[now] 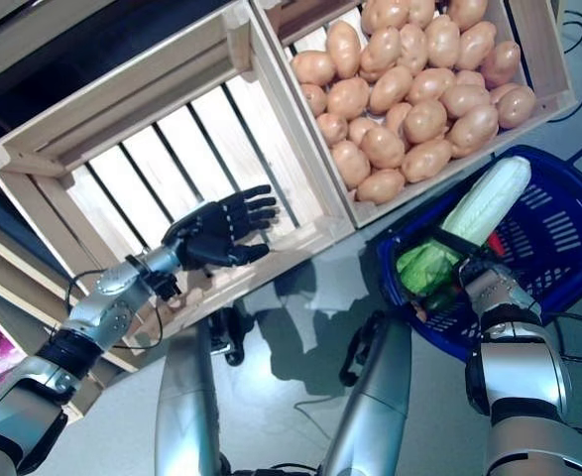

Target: Put vegetables into the basket

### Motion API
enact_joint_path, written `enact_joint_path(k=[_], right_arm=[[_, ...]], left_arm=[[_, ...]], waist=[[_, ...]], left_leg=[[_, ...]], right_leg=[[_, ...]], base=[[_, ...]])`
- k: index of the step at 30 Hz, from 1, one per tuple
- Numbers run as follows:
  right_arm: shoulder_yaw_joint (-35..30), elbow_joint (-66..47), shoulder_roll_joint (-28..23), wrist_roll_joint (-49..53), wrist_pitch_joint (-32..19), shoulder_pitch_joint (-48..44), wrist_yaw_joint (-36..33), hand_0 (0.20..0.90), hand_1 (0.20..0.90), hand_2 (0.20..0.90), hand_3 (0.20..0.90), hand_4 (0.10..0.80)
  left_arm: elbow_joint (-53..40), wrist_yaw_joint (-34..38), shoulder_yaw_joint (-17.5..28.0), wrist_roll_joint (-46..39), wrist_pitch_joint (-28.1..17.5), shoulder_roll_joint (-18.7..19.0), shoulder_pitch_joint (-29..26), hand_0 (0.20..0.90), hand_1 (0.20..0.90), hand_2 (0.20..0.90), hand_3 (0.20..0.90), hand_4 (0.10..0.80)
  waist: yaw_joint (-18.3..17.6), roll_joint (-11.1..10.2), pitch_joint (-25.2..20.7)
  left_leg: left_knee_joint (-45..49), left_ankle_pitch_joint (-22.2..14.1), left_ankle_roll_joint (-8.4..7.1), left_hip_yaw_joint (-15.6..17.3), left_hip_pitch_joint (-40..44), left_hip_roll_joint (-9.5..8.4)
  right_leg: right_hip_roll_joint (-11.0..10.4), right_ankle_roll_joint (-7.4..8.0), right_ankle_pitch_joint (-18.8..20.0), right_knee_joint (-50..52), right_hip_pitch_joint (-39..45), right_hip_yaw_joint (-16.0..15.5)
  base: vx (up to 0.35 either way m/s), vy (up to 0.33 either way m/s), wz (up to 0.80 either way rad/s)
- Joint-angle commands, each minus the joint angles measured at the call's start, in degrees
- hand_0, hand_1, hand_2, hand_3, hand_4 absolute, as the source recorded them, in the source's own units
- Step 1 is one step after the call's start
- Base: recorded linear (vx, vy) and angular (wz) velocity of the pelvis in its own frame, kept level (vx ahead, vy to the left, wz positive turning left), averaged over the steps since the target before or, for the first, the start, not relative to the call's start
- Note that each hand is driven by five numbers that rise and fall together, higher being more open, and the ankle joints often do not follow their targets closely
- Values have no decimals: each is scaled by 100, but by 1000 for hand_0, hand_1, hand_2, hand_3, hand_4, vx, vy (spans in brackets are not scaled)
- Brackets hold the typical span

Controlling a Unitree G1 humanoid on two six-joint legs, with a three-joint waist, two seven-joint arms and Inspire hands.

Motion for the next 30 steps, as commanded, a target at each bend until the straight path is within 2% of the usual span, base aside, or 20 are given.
enact_joint_path(k=[1, 5, 13, 19, 22, 24, 25, 26, 30], right_arm=[[-309, 281, -386, 482, -19, 237, -358, 900, 900, 900, 900, 800], [-497, 382, -356, 601, 297, 492, -415, 900, 900, 900, 900, 800], [-529, 428, -231, 603, 585, 714, -315, 900, 900, 900, 900, 800], [-530, 401, -207, 297, 521, 906, -197, 900, 900, 900, 900, 800], [-598, 232, -21, 603, -96, 984, -386, 900, 900, 900, 900, 800], [-682, -45, 198, 833, -683, 1047, -659, 900, 900, 900, 900, 800], [-721, -149, 280, 852, -851, 1088, -747, 900, 900, 900, 900, 800], [-834, -369, 502, 881, -1282, 1201, -939, 900, 900, 900, 900, 800], [-994, -1346, 1216, 1072, -2122, 1538, -1622, 900, 900, 900, 900, 800]], left_arm=[[-568, -190, 99, -543, -458, 30, -398, 900, 900, 900, 900, 800], [-673, -242, 111, -532, -353, -1, -343, 900, 900, 900, 900, 800], [-675, -240, 122, -522, -338, -30, -237, 900, 900, 900, 900, 800], [-672, -208, 215, -610, -311, -12, -143, 900, 900, 900, 900, 800], [-648, -170, 271, -560, -314, -104, -23, 900, 900, 900, 900, 800], [-617, 48, 279, -416, -373, -149, 55, 900, 900, 900, 900, 800], [-586, 115, 295, -429, -394, -157, 80, 900, 900, 900, 900, 800], [-532, 199, 363, -363, -375, -207, 109, 900, 900, 900, 900, 800], [-575, 448, 539, -9, -255, -257, 310, 900, 900, 900, 900, 800]], waist=[[35, 1, -617], [31, -51, -697], [17, -96, -825], [40, -152, -931], [58, -181, -996], [60, -208, -1038], [60, -220, -1045], [57, -247, -1110], [73, -349, -1295]], left_leg=[[511, -1219, -239, 34, 405, 117], [496, -1222, -209, 22, 434, 90], [144, -1062, -176, 74, 676, 119], [-531, -806, -161, 150, 1184, 201], [-1067, -618, -165, 231, 1569, 246], [-1654, -257, -106, 379, 1873, 286], [-1802, -212, -99, 423, 1994, 306], [-2134, -86, -72, 515, 2234, 330], [-3093, 331, -62, 637, 2907, 302]], right_leg=[[147, 28, 377, -143, 18, 100], [211, 31, 411, -175, 26, 107], [327, 49, 539, -554, 285, 93], [400, 68, 728, -1247, 801, 61], [436, 76, 854, -1705, 1169, 14], [478, 27, 1140, -2198, 1459, -78], [476, 38, 1168, -2302, 1564, -103], [474, 45, 1258, -2541, 1780, -177], [545, 84, 1515, -3254, 2458, -328]], base=[[0, 0, 0], [0, 0, 0], [12, 15, 0], [49, 20, 0], [57, 62, -7], [-26, 60, -20], [-12, 56, -13], [68, 54, -9], [76, 53, -11]])
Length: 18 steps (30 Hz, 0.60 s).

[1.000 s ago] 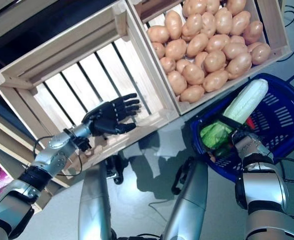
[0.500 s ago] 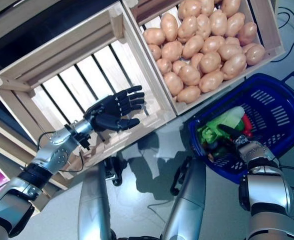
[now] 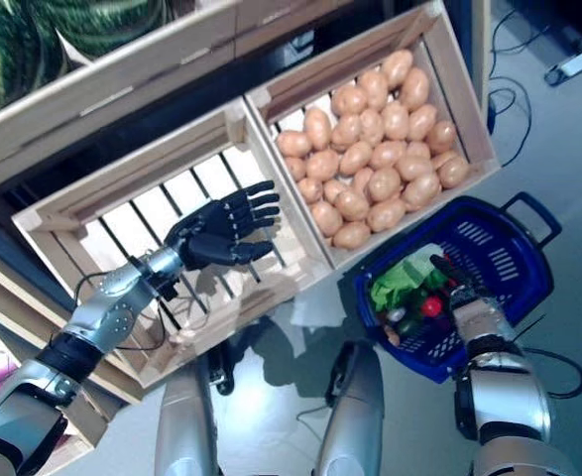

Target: Put vegetables into the basket

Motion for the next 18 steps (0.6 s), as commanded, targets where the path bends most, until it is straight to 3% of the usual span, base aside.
enact_joint_path(k=[1, 5, 11, 13, 18], right_arm=[[-241, -791, 488, 332, -1339, 427, -973, 900, 900, 900, 900, 800], [-110, -2418, 1142, -135, -2095, 1070, -2007, 900, 900, 900, 900, 800], [112, -4544, 1549, -1634, -1974, 2094, -2731, 900, 900, 900, 900, 800], [278, -5138, 1597, -2394, -1862, 2472, -2663, 900, 900, 900, 900, 800], [639, -5548, 1792, -2541, -1530, 3069, -1851, 900, 900, 900, 900, 800]], left_arm=[[-350, 138, 537, 151, -294, -256, 138, 900, 900, 900, 900, 800], [-621, 182, 764, 452, -169, -459, 764, 900, 900, 900, 900, 800], [-947, 165, 1141, 774, 59, -854, 1796, 900, 900, 900, 900, 800], [-1028, 118, 1302, 872, 31, -960, 2175, 900, 900, 900, 900, 800], [-975, 94, 1418, 1135, -13, -1143, 2617, 900, 900, 900, 900, 800]], waist=[[86, 8, -717], [87, -41, -955], [1, -61, -1435], [-48, -59, -1633], [-143, -21, -1919]], left_leg=[[-1265, 159, -1, 142, 1115, 75], [-2186, 543, 25, 258, 1896, -60], [-3683, 1185, -1, 662, 3123, -294], [-4363, 1430, -44, 708, 3558, -410], [-5604, 1957, -164, 768, 4261, -555]], right_leg=[[45, -116, 984, -1188, 758, 43], [296, -137, 1306, -2211, 1623, -115], [720, -102, 1848, -4018, 2889, -321], [860, -16, 2076, -4774, 3334, -280], [964, 134, 2610, -5946, 3992, -271]], base=[[120, 27, -4], [141, 12, -5], [215, 42, -8], [230, 80, -17], [166, 76, -18]])
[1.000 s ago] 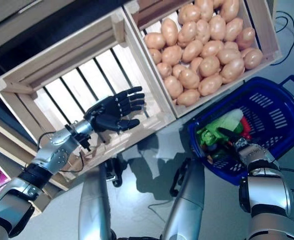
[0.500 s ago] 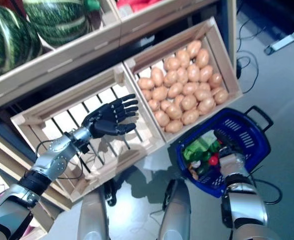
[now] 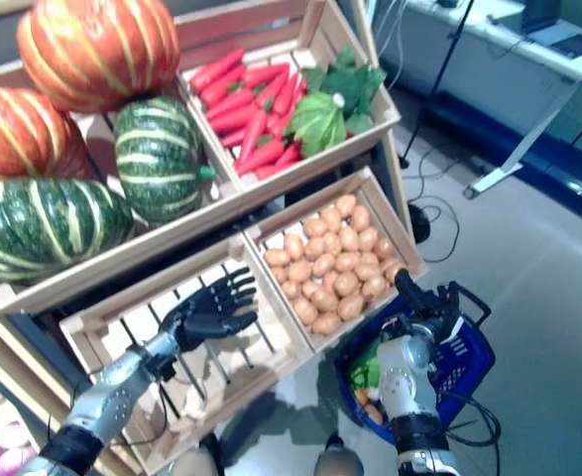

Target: Put vegetables into the basket

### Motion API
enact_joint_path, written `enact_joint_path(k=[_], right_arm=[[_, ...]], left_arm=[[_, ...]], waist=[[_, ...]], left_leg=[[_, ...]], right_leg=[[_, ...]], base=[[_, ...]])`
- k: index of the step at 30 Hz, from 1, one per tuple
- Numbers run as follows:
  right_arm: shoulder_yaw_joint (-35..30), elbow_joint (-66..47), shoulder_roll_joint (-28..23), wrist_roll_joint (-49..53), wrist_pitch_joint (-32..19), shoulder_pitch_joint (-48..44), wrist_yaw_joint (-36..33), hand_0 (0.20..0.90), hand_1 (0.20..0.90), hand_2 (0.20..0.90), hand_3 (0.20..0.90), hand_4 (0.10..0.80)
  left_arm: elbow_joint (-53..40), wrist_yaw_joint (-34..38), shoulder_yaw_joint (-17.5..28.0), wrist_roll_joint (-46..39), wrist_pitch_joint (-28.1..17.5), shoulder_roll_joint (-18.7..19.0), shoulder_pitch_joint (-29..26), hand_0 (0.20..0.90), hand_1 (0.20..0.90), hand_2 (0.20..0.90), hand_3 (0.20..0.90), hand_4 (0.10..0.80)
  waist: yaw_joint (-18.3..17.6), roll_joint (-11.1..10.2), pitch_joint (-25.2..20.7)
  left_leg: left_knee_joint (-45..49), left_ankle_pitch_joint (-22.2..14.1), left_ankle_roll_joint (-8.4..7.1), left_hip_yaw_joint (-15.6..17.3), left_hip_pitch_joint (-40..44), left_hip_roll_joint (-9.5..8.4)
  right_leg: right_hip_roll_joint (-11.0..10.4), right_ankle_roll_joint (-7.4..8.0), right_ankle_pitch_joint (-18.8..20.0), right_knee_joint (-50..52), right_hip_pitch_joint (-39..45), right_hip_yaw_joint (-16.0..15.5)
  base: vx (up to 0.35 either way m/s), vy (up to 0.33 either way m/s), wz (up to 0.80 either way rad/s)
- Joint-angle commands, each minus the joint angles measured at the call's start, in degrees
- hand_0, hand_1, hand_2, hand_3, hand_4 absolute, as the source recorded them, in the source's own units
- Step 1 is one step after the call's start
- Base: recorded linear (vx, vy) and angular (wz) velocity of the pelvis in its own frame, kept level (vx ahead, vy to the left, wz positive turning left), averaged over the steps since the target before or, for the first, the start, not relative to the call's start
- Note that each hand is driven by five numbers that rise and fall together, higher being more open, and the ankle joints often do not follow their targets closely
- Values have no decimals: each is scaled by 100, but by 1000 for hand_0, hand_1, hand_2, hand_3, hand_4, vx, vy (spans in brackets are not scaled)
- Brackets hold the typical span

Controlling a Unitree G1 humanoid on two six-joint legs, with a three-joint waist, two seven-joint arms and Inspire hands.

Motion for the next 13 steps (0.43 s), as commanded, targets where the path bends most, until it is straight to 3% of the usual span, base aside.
enact_joint_path(k=[1, 7, 13], right_arm=[[187, -591, -103, -376, -118, 29, 692, 900, 900, 900, 900, 800], [747, -966, 89, -825, 204, 290, 1144, 900, 900, 900, 900, 800], [1534, -1022, 121, -1328, 199, 400, 1685, 900, 900, 900, 900, 800]], left_arm=[[-559, -151, 347, 163, -454, -156, -266, 900, 900, 900, 900, 800], [-235, -55, 171, -74, -597, -414, -242, 900, 900, 900, 900, 800], [258, -79, -268, -319, -770, -756, -274, 900, 900, 900, 900, 800]], waist=[[-33, 29, -539], [-146, 28, -667], [-171, 22, -689]], left_leg=[[-820, 378, 60, -38, 452, -191], [-1158, 376, 94, -8, 688, -263], [-1158, 297, 139, -7, 746, -320]], right_leg=[[41, -66, 851, -1092, 495, 137], [83, -47, 968, -1453, 703, 140], [48, -19, 926, -1462, 753, 145]], base=[[83, 49, -15], [48, 32, -6], [36, 8, 6]])
